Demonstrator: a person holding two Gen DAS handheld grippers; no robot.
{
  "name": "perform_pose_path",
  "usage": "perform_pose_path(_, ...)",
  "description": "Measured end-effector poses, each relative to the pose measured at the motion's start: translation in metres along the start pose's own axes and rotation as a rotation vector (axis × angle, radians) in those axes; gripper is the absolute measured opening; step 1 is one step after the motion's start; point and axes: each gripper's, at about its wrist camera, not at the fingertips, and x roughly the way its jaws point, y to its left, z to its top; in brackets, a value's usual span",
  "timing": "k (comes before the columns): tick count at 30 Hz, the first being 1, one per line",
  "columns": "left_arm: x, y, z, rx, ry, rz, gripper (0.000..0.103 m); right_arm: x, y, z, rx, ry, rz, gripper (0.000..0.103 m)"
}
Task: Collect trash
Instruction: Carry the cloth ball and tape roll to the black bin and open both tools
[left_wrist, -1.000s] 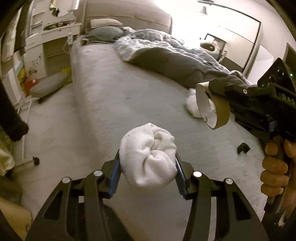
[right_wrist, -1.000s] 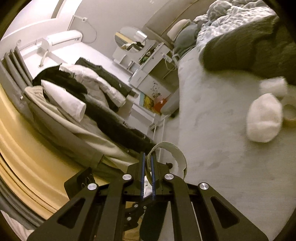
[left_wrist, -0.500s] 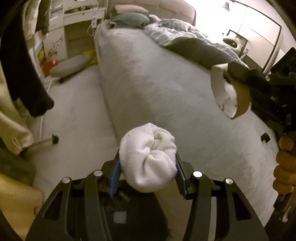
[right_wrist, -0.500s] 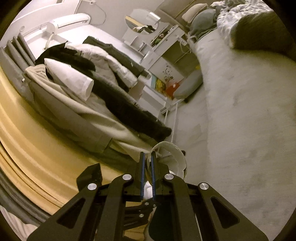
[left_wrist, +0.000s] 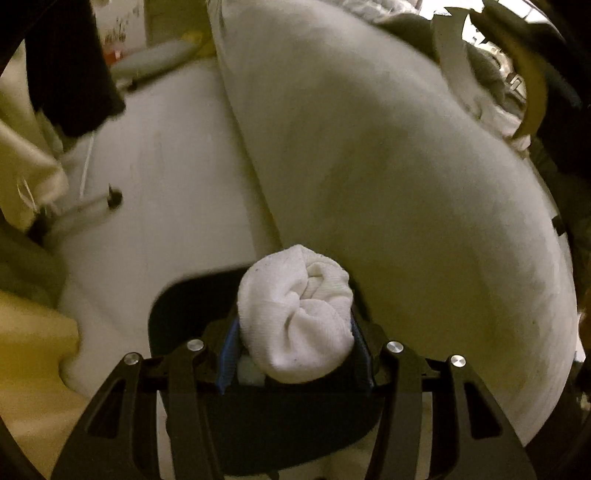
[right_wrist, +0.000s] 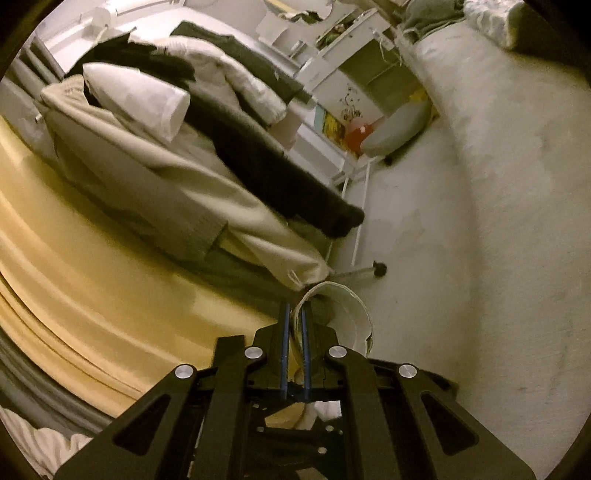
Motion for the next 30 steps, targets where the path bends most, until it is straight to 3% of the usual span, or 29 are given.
perform_pose_path(9,0.022,0.032,-0.035,-0.036,0.159,-0.002,0.059,0.043,0.003,-0.016,-0.010,0.095,-0.026,0.006)
perform_pose_path(15,0.024,0.042,-0.052,-0.042,0.202,-0.029,0.074,0.067,0.002,-0.030,-0.010,0.158,-0.043,0.006)
perform_pose_path(22,0.003,0.052,-0.049,-0.035,0.150,-0.010,0.077,0.099,-0.004,-0.052,-0.015,0.252,-0.092,0.006)
perform_pose_path(30,-0.042,0.075,-0.038,-0.062,-0.041,-0.013,0.070,0.126,-0.021,-0.073,0.001,0.339,-0.183,0.006)
